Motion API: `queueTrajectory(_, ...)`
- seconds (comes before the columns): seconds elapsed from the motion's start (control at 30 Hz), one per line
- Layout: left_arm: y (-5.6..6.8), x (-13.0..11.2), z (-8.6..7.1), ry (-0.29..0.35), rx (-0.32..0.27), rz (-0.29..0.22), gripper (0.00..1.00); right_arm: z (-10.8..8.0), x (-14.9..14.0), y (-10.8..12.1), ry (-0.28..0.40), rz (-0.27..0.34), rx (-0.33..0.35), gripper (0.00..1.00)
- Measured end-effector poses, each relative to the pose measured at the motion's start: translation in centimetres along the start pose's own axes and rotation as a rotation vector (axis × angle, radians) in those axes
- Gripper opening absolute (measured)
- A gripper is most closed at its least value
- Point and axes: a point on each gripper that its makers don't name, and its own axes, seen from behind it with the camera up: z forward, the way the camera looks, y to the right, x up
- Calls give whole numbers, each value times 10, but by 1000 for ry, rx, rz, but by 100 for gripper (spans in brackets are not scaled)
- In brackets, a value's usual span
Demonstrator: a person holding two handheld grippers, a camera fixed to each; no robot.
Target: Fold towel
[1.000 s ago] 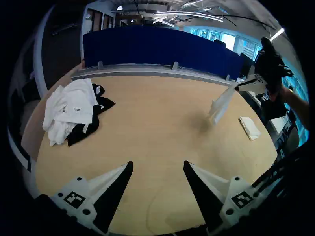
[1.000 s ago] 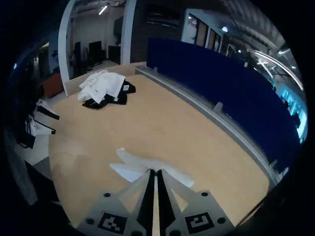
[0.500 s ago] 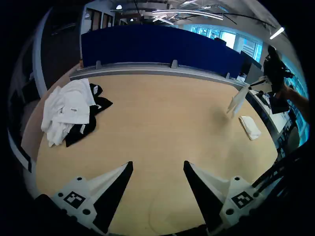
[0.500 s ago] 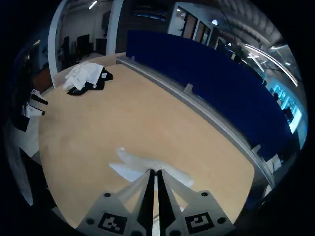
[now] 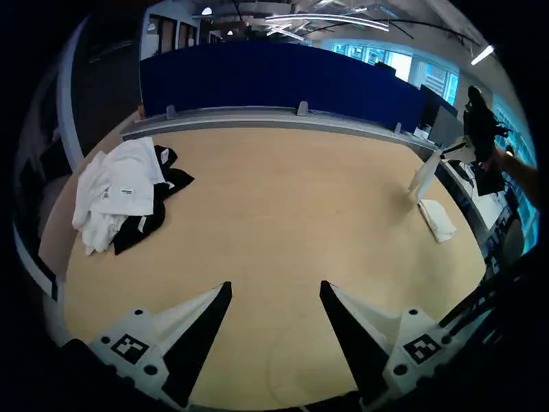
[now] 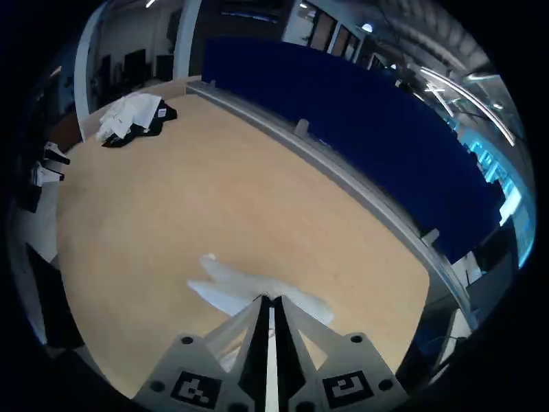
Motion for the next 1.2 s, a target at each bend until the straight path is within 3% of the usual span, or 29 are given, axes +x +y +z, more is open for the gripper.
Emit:
queueTrajectory(0.43, 16, 1, 0, -2, -5, 15, 95, -19, -43, 7, -36, 26, -14, 4)
queueTrajectory(0.8, 23, 2, -1, -6, -15, 33, 95, -42, -144, -3, -158, 104, -42, 4)
queueTrajectory(1.2, 25, -2, -3, -19, -13, 57, 95, -32, -229, -12, -269, 235, -112, 4)
